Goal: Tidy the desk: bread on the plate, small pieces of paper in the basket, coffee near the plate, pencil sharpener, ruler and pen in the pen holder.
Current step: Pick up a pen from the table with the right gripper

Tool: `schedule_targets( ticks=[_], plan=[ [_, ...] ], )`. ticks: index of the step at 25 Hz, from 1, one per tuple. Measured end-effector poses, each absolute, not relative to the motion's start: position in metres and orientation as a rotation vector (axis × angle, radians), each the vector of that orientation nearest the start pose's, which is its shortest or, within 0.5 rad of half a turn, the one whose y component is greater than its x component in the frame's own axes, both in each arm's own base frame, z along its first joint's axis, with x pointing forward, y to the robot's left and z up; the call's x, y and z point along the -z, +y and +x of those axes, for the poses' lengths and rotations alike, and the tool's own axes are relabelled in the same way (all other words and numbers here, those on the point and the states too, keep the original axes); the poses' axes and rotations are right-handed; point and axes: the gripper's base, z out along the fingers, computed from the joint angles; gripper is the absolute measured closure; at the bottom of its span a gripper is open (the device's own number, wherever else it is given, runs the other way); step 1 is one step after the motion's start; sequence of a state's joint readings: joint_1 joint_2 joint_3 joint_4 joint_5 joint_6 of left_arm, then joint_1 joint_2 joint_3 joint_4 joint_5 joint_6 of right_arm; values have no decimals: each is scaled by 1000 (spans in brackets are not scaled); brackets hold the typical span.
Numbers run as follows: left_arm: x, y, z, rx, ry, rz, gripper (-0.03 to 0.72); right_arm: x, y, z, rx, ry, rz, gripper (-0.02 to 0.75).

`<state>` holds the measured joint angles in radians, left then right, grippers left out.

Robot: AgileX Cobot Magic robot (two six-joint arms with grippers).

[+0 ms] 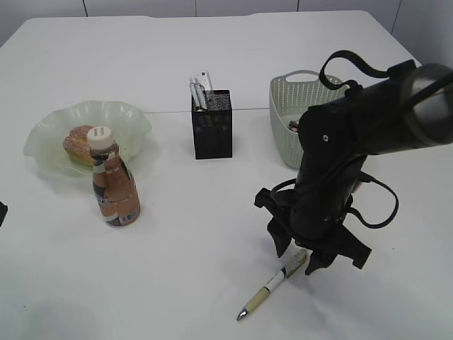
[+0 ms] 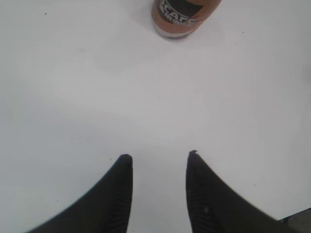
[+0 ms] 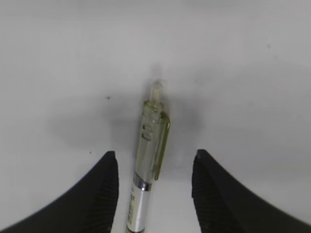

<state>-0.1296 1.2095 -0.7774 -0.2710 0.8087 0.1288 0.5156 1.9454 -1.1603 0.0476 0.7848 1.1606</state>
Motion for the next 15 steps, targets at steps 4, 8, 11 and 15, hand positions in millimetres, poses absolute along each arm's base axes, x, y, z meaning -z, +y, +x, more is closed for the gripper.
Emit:
schedule_targets(
  ticks=[4, 8, 11, 15],
  plan=[
    [-256, -46, 214, 320, 2702, 151, 412, -129, 178, 308, -145, 2924, 1051, 373],
    [-256, -46, 214, 319, 2697, 150, 412, -122, 179, 308, -134, 2935, 1068, 373],
    [-256, -46, 214, 318, 2693, 149, 412, -120, 179, 308, -131, 2939, 1075, 373],
    [-256, -45, 214, 318, 2693, 149, 412, -116, 180, 308, -123, 2936, 1111, 374]
  ],
)
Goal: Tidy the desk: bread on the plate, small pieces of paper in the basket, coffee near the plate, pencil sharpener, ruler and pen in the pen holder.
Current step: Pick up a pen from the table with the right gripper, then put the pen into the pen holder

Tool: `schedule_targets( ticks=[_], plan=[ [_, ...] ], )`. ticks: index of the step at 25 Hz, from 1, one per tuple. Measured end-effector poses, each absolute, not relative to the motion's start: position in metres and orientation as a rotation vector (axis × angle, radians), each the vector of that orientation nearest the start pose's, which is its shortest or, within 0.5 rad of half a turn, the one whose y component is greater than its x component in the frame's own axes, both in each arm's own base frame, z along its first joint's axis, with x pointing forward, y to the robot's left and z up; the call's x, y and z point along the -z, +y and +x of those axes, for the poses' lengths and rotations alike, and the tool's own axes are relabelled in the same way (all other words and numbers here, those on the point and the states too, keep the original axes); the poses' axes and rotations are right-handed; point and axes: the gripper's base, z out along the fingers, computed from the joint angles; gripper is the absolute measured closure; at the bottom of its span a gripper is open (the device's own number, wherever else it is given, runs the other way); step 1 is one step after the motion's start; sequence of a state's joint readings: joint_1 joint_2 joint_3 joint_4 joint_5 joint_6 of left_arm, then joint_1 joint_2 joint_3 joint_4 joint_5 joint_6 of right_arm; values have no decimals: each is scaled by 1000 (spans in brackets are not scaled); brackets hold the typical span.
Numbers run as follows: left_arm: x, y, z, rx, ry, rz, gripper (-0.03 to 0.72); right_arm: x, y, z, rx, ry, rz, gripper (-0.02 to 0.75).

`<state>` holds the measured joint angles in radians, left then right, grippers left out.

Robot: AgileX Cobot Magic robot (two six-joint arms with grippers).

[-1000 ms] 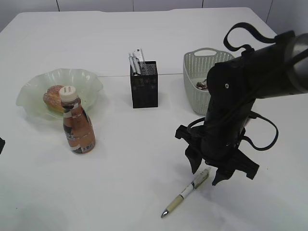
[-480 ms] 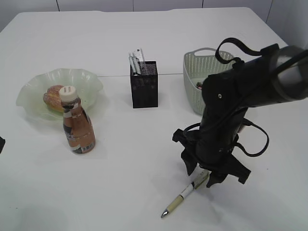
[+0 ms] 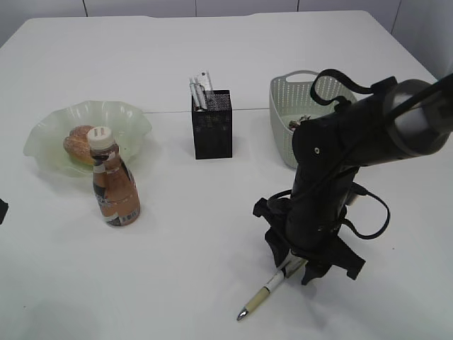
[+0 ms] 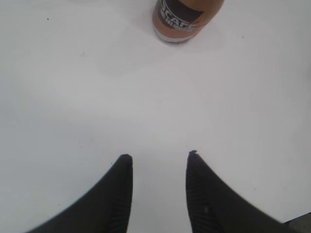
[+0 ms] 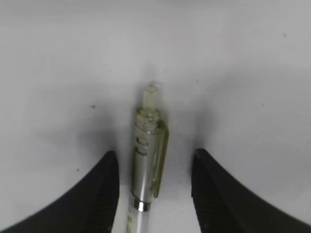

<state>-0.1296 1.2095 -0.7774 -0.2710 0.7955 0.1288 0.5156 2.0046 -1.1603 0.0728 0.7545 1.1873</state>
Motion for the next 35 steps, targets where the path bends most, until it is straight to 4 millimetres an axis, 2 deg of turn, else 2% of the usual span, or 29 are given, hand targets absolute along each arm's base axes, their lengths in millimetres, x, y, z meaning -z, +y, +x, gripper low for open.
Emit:
schedule_targets(
  ticks=[3, 10, 15, 18, 21, 27, 31, 35],
  plan=[
    [-256, -45, 214, 318, 2693, 149, 412, -115, 180, 308, -123, 2936, 1121, 403],
    [-256, -45, 214, 318, 2691, 148, 412, -115, 181, 308, -127, 2935, 1137, 619],
    [-256, -45, 214, 318, 2691, 148, 412, -115, 181, 309, -134, 2948, 1084, 656],
    [-256, -45, 214, 318, 2691, 148, 416, -120, 184, 313, -225, 2934, 971, 658],
    [-256, -45, 214, 318, 2691, 148, 418, -139, 187, 318, -351, 2869, 834, 659],
    [-256, -45, 214, 318, 2691, 148, 421, -197, 178, 333, -563, 2618, 557, 659],
    [-256, -45, 214, 318, 2691, 148, 421, -230, 158, 347, -634, 2399, 498, 659],
    [-256, -46, 214, 333, 2690, 139, 421, -243, 136, 365, -665, 2217, 525, 659]
  ],
)
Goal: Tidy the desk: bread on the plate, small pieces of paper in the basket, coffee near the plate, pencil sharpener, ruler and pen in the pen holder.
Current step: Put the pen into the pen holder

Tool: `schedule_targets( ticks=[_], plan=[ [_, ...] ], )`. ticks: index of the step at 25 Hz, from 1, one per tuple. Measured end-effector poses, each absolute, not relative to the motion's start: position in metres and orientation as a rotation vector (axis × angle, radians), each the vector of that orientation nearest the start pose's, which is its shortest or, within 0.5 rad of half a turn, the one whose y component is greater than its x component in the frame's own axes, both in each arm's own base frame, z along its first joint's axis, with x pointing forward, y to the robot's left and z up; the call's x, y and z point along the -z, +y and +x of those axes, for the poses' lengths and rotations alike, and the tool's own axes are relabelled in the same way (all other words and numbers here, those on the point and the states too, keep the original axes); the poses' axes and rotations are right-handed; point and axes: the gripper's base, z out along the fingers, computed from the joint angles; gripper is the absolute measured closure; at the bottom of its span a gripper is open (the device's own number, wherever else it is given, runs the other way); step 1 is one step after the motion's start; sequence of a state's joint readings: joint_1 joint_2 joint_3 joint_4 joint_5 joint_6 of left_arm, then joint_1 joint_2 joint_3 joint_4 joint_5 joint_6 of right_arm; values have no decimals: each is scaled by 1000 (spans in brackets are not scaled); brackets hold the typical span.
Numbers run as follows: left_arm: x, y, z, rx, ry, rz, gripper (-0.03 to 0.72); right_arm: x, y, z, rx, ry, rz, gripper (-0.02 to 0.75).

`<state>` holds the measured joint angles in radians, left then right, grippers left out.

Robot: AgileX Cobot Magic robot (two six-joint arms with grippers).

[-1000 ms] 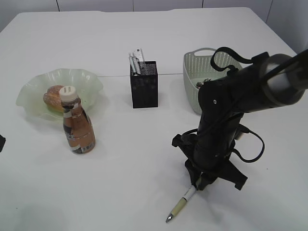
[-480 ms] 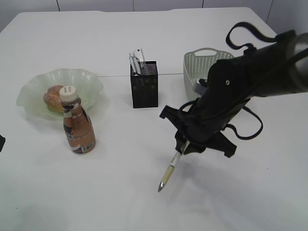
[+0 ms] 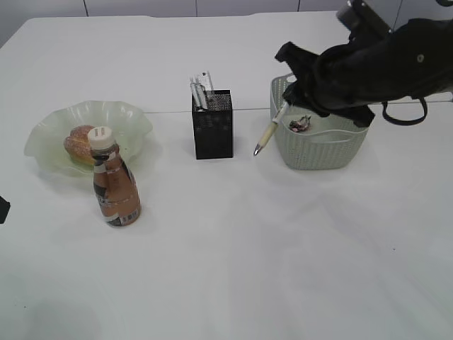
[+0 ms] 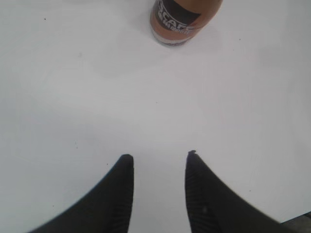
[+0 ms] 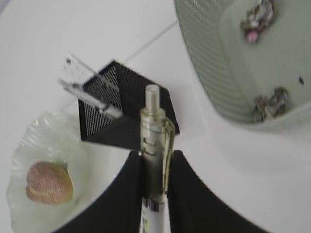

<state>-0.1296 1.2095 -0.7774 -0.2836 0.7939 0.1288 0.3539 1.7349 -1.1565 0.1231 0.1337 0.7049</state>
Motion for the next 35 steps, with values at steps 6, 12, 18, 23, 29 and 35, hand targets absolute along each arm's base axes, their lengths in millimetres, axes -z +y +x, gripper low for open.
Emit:
schedule_targets(
  ticks=[6, 12, 18, 23, 29, 35],
  plan=[
    [-257, -48, 214, 360, 2694, 124, 427, -262, 125, 380, -625, 1998, 324, 659],
    [-256, -48, 212, 367, 2713, 127, 428, -265, 134, 390, -610, 1825, 49, 659],
    [-255, -48, 210, 371, 2733, 132, 428, -252, 149, 417, -641, 1731, -64, 659],
    [-255, -48, 210, 371, 2734, 133, 428, -245, 162, 444, -621, 1693, -173, 660],
    [-255, -48, 210, 372, 2736, 133, 428, -236, 172, 469, -609, 1660, -222, 660],
    [-255, -48, 210, 373, 2741, 135, 428, -219, 143, 494, -465, 1644, -285, 660]
  ],
)
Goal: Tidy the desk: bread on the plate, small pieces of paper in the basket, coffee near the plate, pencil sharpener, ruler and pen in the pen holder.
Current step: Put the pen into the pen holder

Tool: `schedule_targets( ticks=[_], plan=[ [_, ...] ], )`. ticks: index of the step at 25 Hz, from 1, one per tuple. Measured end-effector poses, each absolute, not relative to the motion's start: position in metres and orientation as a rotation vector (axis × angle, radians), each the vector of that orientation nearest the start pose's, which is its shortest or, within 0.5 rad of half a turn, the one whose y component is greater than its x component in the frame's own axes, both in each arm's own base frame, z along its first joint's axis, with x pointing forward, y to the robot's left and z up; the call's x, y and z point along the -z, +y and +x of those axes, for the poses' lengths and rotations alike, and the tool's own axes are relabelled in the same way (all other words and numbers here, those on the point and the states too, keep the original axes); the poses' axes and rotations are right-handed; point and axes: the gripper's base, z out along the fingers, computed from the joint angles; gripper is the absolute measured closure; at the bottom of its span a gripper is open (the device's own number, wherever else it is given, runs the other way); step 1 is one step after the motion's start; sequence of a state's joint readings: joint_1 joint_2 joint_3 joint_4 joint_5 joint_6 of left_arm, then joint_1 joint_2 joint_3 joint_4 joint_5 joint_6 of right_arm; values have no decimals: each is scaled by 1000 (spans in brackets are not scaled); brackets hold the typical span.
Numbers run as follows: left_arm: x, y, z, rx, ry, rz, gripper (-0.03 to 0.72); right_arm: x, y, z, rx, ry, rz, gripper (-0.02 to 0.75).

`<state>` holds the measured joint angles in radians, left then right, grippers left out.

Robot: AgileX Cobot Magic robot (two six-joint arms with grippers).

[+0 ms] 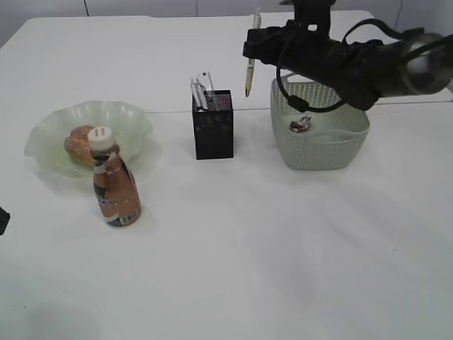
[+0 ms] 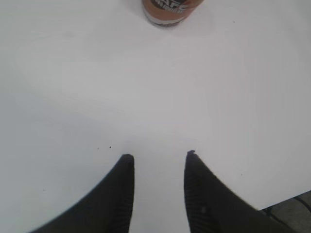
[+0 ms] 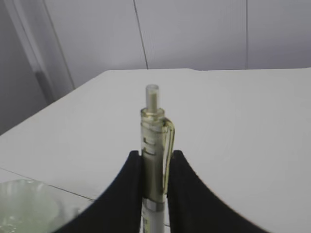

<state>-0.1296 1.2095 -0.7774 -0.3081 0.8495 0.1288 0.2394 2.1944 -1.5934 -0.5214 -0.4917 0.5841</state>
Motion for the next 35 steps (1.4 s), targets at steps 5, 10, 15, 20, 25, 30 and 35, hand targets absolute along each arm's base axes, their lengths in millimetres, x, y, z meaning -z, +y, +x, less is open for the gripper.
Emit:
schedule_targets(
  ticks=[5, 10, 15, 20, 25, 30, 35],
  plan=[
    [-255, -48, 210, 373, 2741, 135, 428, -199, 145, 499, -473, 1640, -308, 660],
    [-255, -48, 210, 373, 2742, 135, 429, -207, 148, 500, -503, 1576, -321, 660],
    [-255, -48, 210, 373, 2743, 135, 429, -210, 149, 501, -550, 1575, -285, 660],
    [-255, -48, 210, 373, 2743, 135, 429, -208, 154, 497, -566, 1580, -369, 660],
    [-255, -48, 210, 373, 2743, 135, 430, -208, 157, 496, -579, 1581, -393, 660],
    [-255, -48, 210, 373, 2743, 135, 430, -210, 159, 495, -607, 1555, -394, 660],
    [-255, -48, 210, 373, 2743, 135, 430, -209, 161, 493, -613, 1560, -450, 660]
  ],
)
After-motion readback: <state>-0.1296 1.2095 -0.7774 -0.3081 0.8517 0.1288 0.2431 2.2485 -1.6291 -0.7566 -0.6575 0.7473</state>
